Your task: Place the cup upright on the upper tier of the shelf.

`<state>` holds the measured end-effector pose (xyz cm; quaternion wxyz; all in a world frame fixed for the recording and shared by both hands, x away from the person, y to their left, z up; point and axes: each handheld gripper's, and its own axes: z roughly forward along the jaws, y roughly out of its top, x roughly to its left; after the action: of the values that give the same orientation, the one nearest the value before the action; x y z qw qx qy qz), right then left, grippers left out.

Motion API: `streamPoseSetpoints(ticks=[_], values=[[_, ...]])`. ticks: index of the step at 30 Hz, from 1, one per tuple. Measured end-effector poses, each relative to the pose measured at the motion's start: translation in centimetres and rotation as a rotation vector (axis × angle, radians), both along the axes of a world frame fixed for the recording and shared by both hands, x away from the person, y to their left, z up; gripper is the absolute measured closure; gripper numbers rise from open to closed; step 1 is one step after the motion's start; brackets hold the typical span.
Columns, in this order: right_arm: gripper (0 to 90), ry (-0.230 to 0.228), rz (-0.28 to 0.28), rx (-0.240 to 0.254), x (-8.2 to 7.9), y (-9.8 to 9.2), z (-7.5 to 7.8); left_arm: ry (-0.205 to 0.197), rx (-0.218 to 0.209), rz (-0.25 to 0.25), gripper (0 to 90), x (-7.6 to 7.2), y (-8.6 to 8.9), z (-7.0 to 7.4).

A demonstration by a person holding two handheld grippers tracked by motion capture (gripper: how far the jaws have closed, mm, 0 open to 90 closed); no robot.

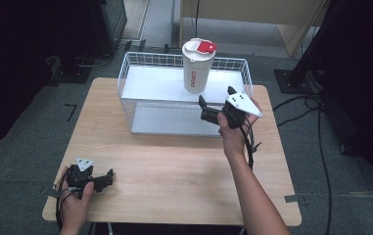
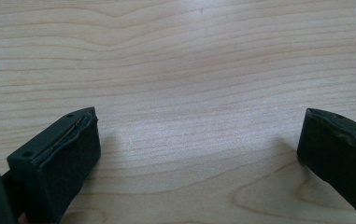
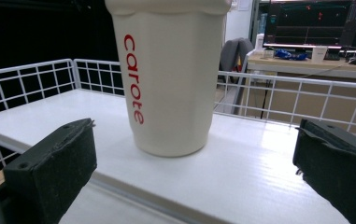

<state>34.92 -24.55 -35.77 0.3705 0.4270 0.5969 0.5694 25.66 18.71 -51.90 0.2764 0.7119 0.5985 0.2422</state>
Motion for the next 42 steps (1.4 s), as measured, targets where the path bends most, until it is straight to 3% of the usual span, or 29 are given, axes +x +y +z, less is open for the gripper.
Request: streamPoseSetpoints(ticks=[10, 18, 42], values=[[0.0, -0.005, -0.012, -0.019, -2.3, -1.1, -1.5, 0.001, 0.0, 0.0, 0.0, 0.0, 0.0, 0.0], [0.0, 0.018, -0.03, -0.046, -3.5, -2.3, -3.1, 0.0, 0.0, 0.0, 0.0, 0.0, 0.0, 0.0], [0.0, 0.066, -0.095, -0.065, -6.9, -5.7, -6.6, 0.001, -0.001, 0.0, 0.0, 0.0, 0.0, 0.0]])
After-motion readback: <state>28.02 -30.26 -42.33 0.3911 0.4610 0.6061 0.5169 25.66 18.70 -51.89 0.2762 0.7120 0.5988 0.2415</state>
